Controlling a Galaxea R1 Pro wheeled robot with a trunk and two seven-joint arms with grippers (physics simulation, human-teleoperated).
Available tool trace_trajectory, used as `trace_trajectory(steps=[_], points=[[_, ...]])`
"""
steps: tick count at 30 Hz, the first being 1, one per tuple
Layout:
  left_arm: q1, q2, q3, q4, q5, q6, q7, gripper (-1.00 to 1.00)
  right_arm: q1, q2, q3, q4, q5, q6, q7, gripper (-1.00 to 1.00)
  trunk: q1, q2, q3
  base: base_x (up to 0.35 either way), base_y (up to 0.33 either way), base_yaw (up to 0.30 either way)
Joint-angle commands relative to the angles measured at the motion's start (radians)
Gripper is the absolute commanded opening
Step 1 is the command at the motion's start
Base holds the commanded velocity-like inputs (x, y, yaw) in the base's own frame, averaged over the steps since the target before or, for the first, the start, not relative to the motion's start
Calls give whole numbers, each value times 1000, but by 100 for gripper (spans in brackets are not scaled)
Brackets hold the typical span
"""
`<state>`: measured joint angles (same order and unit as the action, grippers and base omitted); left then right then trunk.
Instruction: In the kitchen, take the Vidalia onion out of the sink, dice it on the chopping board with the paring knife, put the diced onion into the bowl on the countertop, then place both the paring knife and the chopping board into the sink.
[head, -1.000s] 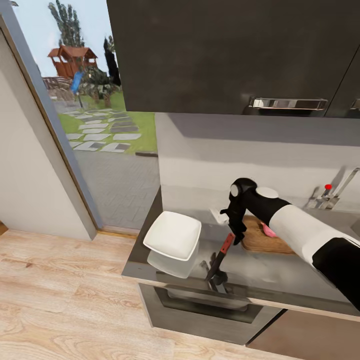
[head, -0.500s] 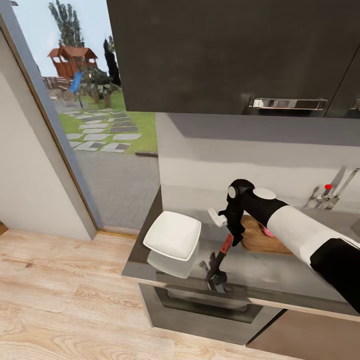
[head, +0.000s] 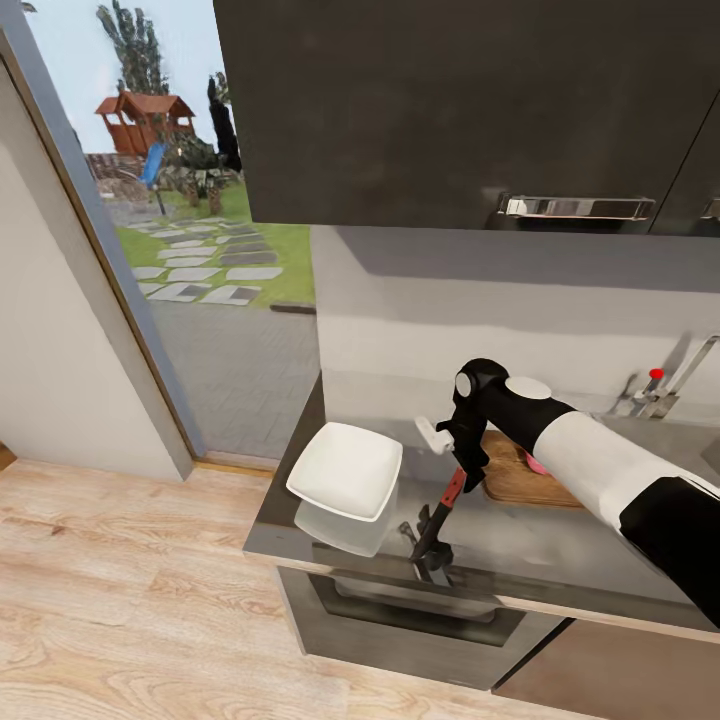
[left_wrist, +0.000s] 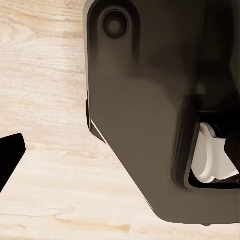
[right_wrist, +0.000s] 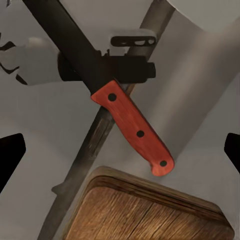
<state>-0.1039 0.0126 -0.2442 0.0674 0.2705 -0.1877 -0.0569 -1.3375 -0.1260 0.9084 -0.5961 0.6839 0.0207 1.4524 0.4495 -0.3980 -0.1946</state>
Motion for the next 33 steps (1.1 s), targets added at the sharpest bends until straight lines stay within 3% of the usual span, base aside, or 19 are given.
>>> trace_trajectory(steps=[1, 8, 12, 33], points=[[-2, 0, -7, 5, 10, -7, -6, 100, -1, -1, 4, -2, 0, 2, 1, 100, 1, -2, -2, 0, 0, 0], [-2, 0, -7, 5, 10, -7, -6, 100, 0, 2, 5, 42, 1, -3, -29, 100, 1, -2, -2, 0, 0, 0], [-2, 0, -7, 5, 10, -7, -6, 100, 0, 10, 4, 92, 2, -42, -40, 100, 1, -2, -2, 0, 0, 0], [-2, 0, -7, 5, 10, -7, -6, 100, 0, 12, 5, 102, 2, -50, -67, 100, 1, -2, -2, 115, 0, 0]])
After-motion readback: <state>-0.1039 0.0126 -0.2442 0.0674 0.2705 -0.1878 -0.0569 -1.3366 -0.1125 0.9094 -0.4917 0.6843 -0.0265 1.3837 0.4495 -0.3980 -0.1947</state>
